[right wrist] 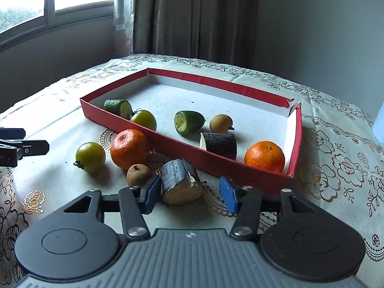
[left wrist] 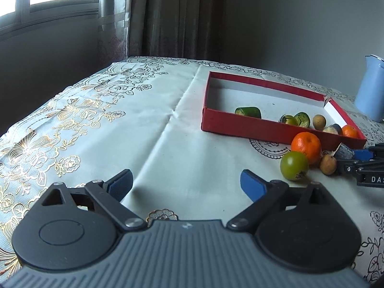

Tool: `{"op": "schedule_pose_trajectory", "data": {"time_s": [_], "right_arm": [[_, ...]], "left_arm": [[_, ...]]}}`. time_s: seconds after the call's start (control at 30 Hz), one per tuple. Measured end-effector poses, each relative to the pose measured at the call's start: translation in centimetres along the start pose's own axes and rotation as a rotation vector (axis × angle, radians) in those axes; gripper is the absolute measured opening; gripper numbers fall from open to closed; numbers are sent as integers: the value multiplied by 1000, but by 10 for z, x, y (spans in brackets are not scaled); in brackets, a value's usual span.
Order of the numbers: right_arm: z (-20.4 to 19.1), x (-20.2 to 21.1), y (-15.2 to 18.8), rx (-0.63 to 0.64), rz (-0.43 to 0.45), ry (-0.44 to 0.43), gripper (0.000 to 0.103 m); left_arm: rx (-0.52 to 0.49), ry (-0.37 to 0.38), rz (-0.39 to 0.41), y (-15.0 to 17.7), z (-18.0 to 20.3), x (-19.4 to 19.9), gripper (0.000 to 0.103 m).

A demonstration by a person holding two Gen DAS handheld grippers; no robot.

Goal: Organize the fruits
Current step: 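Close the right gripper around the dark-skinned yam piece, then carry the yam piece into the red box and open the right gripper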

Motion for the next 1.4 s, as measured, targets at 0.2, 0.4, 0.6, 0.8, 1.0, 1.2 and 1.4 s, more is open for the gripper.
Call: {"op": "schedule_pose_trajectory", "data": {"time_s": [0.2,0.4,0.6,0.8,1.0,1.2,1.4], "right_arm": [[-2,0,-1,-6,12,6,34],[0,3,-2,-10,23,13,34],[5,16,-6,-57,77,9,34],[4,30,-3,-94,123,-1,34],[7,37,-7,-119,162,11,34],[13,32,-24,-152,181,20,34],[18,16,-47,-169,184,48,34]], "left_arm": [[-10,-6,-31,3,1,-4,96],[2,-3,-40,4,-1,-5,97],[-3,-9,-43,4,0,-5,97],[0,-24,-39,4,-2,-4,97],[0,-35,-39,3,-3,-4,97],[0,-39,-40,4,-3,-3,97],[2,-32,-39,4,-3,-3,97]]}}
Point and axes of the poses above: each gripper's, at about its wrist camera, not at the fingertips, and x roughly against the way its jaws point, z to its right, y to its underside, the point moved 10 cm from there along -x, roughly the way its jaws point, and after that the axes turned 8 degrees about -x, right-handed, at the moved point
